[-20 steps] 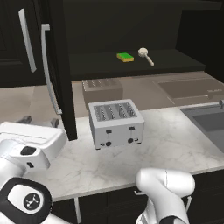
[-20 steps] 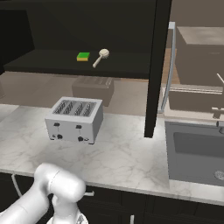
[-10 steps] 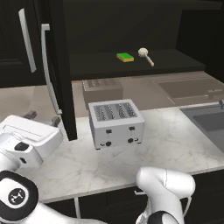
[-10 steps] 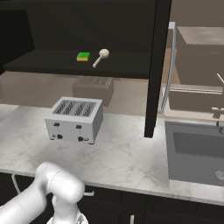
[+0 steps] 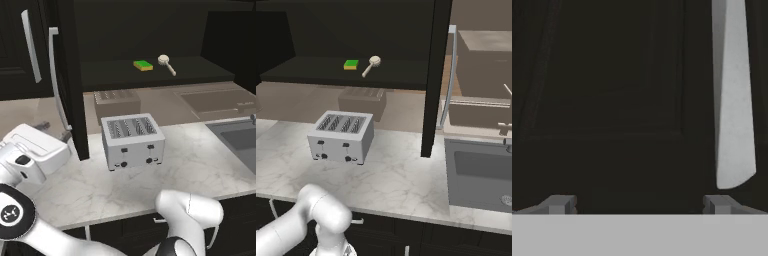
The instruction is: Pick up the dish brush and sponge from the sink, and place them back in the cabinet, and close the cabinet doors.
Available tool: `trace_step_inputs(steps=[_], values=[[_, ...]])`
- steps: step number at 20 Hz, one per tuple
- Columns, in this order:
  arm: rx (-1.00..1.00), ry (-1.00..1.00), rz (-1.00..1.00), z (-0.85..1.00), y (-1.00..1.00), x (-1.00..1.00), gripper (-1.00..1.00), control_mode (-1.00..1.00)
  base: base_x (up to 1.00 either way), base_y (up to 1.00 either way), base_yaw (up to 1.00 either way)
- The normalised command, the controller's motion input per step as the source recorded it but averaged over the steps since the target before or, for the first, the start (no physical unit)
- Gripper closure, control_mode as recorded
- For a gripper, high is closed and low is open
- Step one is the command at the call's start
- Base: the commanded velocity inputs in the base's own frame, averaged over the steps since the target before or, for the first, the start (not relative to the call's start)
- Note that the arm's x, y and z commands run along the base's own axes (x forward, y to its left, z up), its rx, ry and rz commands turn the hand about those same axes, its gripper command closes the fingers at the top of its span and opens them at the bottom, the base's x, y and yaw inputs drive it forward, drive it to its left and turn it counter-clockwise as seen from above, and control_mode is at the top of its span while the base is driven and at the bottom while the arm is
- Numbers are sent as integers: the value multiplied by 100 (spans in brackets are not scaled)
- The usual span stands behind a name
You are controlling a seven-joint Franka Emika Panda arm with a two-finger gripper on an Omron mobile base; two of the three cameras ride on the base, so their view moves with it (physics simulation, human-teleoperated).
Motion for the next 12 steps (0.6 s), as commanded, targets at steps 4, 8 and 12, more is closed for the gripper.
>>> trace_step_inputs(steps=[4, 8, 12], values=[[0, 0, -2, 0, -38, 1, -100, -100, 0, 0, 0], [0, 0, 0, 0, -46, 0, -100, -100, 0, 0, 0], [0, 0, 0, 0, -45, 7, -100, -100, 0, 0, 0]])
